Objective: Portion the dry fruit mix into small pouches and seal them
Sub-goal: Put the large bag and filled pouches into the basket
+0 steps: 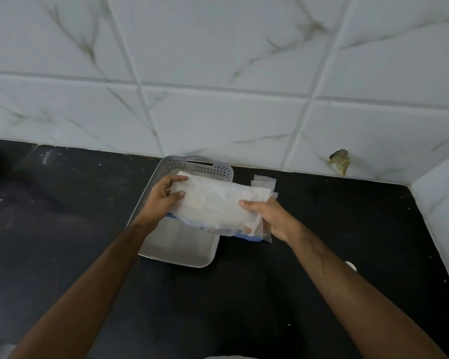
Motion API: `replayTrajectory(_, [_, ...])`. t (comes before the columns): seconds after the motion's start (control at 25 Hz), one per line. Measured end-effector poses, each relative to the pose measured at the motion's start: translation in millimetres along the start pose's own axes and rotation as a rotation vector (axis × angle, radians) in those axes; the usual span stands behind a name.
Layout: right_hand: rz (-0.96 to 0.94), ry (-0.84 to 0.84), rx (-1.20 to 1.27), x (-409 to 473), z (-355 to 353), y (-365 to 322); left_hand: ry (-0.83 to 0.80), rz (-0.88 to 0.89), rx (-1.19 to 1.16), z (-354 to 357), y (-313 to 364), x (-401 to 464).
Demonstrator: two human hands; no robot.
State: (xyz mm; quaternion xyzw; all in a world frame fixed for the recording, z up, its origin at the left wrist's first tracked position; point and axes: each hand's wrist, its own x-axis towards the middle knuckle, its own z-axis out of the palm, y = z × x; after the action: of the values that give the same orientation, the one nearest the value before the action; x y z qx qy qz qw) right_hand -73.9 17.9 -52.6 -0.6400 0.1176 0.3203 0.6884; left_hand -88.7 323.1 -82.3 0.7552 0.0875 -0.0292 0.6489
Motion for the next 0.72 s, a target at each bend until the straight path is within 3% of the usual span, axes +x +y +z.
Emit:
replayTrajectory(0.08, [0.009, 0.002, 0.004, 3, -4, 7, 0.010, 0.027, -0.038, 3, -4, 7])
replayTrajectory(0.16, [-0.060, -0.022, 0.134, 3, -16, 8, 0.122, 0.086, 0.003, 3, -13, 12])
replayTrajectory(0.28, [-0.167, -0.001, 0.300, 4, -34, 6, 0.347, 0.116, 0.552, -15, -30, 16])
replayTrajectory(0.36, [-0.232, 0.012, 0.368, 10, -39, 2, 0.383, -0.030, 0.877, -35, -41, 17])
replayTrajectory(0.44, [-0.280, 0.046, 0.415, 16, -38, -3, 0.286, -0.255, 0.896, -54, -47, 20])
replayTrajectory(0.52, [-0.301, 0.105, 0.471, 20, -35, -7, 0.135, -0.374, 0.814, -72, -52, 23])
replayTrajectory(0.6, [-0.302, 0.140, 0.511, 21, -36, -9, 0.081, -0.341, 0.793, -81, -53, 21])
replayTrajectory(0.72, [-0.317, 0.139, 0.523, 14, -43, -11, 0.136, -0.264, 0.789, -80, -57, 13])
